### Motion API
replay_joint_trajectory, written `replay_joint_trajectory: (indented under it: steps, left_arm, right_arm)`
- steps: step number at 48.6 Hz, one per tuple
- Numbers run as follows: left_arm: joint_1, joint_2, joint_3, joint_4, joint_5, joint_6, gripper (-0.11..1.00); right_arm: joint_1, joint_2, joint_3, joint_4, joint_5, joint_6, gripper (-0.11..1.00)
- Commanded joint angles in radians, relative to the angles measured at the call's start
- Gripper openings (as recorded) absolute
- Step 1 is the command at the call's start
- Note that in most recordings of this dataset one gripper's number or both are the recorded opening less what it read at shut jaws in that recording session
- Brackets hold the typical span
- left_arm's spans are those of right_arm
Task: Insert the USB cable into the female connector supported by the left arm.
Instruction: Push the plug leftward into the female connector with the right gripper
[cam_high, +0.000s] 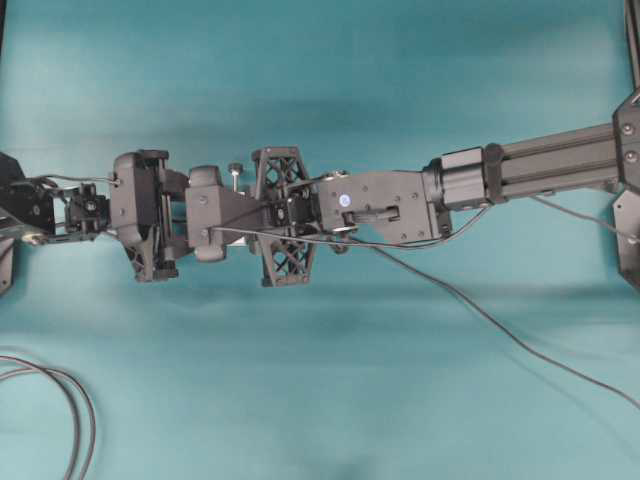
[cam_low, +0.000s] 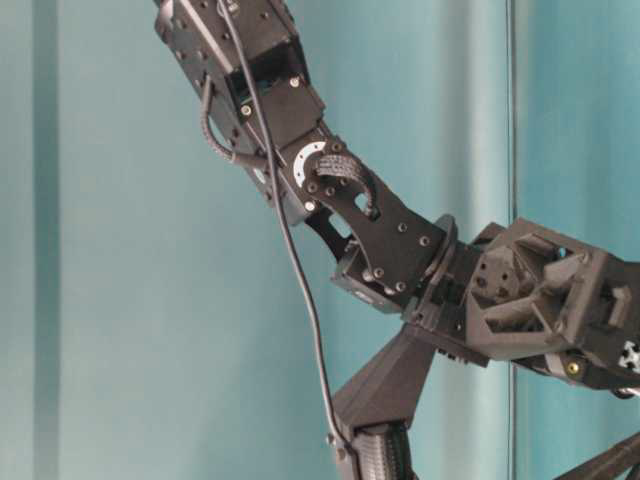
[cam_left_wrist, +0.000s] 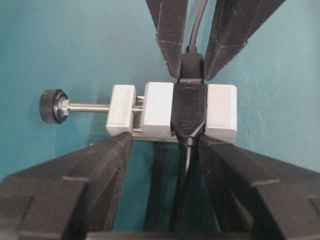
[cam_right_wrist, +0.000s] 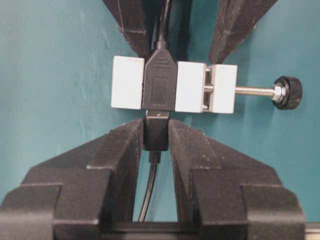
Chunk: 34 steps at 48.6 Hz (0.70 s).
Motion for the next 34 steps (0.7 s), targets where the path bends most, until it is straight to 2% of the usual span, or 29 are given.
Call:
replay_joint_trajectory:
  steps: [1, 12, 34]
  left_arm:
    - [-0.023, -0.002, -0.049, 0.009, -0.008, 0.014, 0.64]
    - [-0.061, 0.025, -0.072, 0.011, -0.011, 0.012, 0.64]
    - [-0.048, 0.026, -0.081, 0.011, -0.006, 0.014, 0.64]
  right_arm:
    - [0.0, -0.015, -0.054, -0.005, -0.018, -0.005, 0.21]
    - [0.0, -0.015, -0.064, -0.006, -0.018, -0.009, 0.21]
    - [0.0, -0.015, -0.074, -0.005, -0.018, -0.012, 0.21]
